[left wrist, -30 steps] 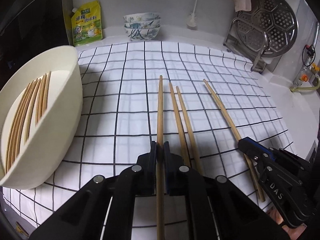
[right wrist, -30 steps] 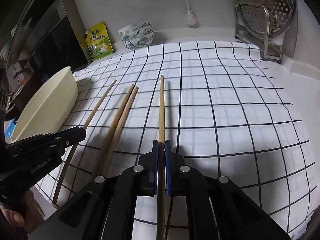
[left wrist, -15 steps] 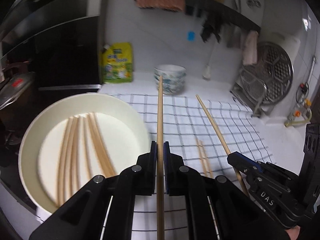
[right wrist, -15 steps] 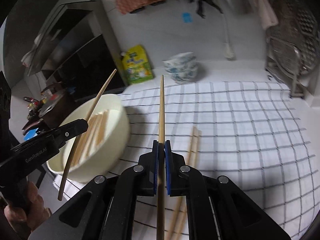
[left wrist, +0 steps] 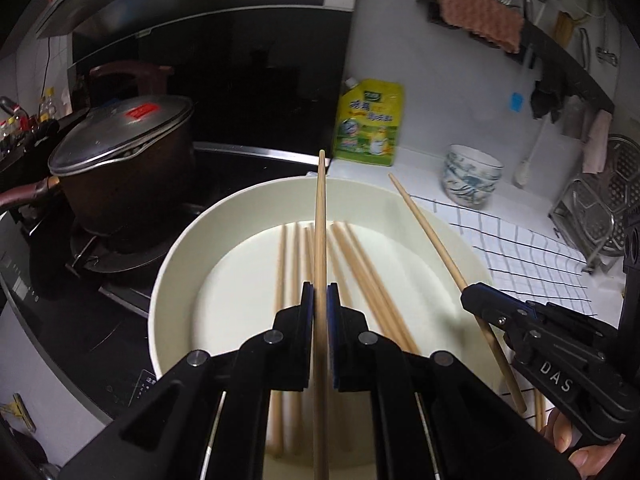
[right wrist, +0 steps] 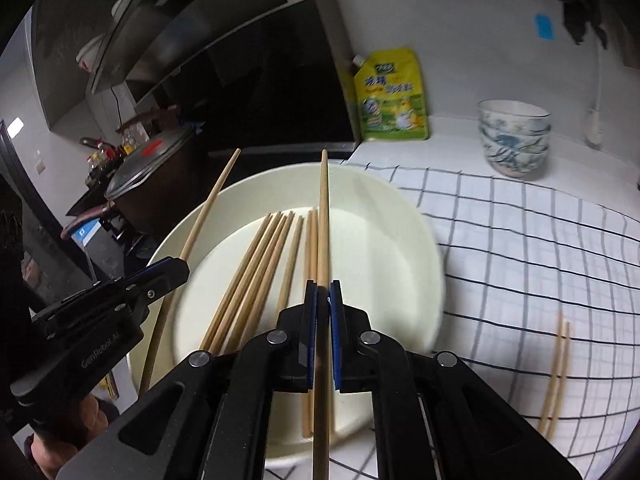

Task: Organize utensils
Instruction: 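Carry the chopstick in the right tool into the basin while the left tool carries its own, then open both tools to drop the chopsticks into the basin, then withdraw both open tools from the basin toward the last two chopsticks on the mat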

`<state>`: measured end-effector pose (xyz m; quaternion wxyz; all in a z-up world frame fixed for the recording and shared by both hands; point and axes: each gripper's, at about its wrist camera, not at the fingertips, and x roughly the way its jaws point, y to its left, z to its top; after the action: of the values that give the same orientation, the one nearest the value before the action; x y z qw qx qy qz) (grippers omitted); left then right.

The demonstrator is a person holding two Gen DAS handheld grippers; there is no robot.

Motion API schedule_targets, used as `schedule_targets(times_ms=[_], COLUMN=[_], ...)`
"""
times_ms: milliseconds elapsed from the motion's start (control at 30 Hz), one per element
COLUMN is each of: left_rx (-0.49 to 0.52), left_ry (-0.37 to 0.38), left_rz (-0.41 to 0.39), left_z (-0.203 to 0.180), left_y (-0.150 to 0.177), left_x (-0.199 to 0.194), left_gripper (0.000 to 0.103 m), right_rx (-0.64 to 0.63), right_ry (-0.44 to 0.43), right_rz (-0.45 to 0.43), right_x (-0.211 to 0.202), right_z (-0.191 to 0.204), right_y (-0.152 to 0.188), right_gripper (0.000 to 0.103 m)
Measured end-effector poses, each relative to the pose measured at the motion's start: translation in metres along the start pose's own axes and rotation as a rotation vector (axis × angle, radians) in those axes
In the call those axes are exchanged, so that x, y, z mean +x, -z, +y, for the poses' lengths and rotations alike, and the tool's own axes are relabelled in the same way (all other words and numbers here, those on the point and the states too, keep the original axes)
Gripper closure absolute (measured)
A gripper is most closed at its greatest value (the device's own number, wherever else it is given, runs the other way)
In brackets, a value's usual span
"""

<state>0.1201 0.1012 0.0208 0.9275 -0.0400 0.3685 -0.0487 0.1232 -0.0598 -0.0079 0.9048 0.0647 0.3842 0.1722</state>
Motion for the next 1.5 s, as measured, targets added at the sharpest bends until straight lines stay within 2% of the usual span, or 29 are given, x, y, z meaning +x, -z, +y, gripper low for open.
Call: schedule_targets(times_ms=[167,367,400,433,467,533,567,1133,1233,1367,1433,1500], left_rx=[-0.018,-0.046,-0.058,-0.068,-0.080,-0.101,-0.111,-0.093,-0.083,-0.072,-0.069,-0.068], left_ry=[0.004,-0.003,-0.005,-0.009,-0.014,-0.022,-0.025,-0.046,-0.057,-0.063,-0.060,-0.058], left_rz=[0.035,0.064,0.064,0.063,0.059,0.038,0.017,-0.017,-0.023,-0.020,-0.020,-0.021], left_z=[0.013,0.022,0.025,0.027,0.030,0.036,0.038,0.029,0.024,0.017,0.014,0.010], left_y=[0.000,0.001,0.001,0.002,0.003,0.004,0.005,0.013,0.017,0.022,0.025,0.027], left_x=[0.018,0.030,0.030,0.030,0.028,0.024,0.020,-0.005,-0.008,-0.010,-0.012,-0.015], left_gripper=[0.095,0.095,0.090,0.079,0.072,0.032,0.031,0.030,0.023,0.023,0.023,0.023], right_rx=[-0.016,-0.027,-0.025,-0.023,-0.023,-0.028,-0.027,-0.015,-0.012,-0.013,-0.009,-0.002], right_ry=[-0.003,0.011,0.008,0.011,0.020,0.032,0.032,0.030,0.028,0.036,0.042,0.044], right_rz=[0.045,0.071,0.072,0.069,0.059,0.053,0.051,0.010,0.009,0.000,-0.008,-0.012], right_x=[0.027,0.039,0.039,0.038,0.036,0.034,0.032,0.003,-0.002,-0.010,-0.016,-0.020], right_z=[0.016,0.020,0.020,0.019,0.019,0.018,0.018,0.017,0.016,0.014,0.012,0.008], right_y=[-0.005,-0.005,-0.004,-0.004,-0.003,-0.001,0.000,0.010,0.014,0.019,0.021,0.024], right_gripper=[0.097,0.095,0.084,0.079,0.076,0.076,0.076,0.076,0.073,0.073,0.071,0.064])
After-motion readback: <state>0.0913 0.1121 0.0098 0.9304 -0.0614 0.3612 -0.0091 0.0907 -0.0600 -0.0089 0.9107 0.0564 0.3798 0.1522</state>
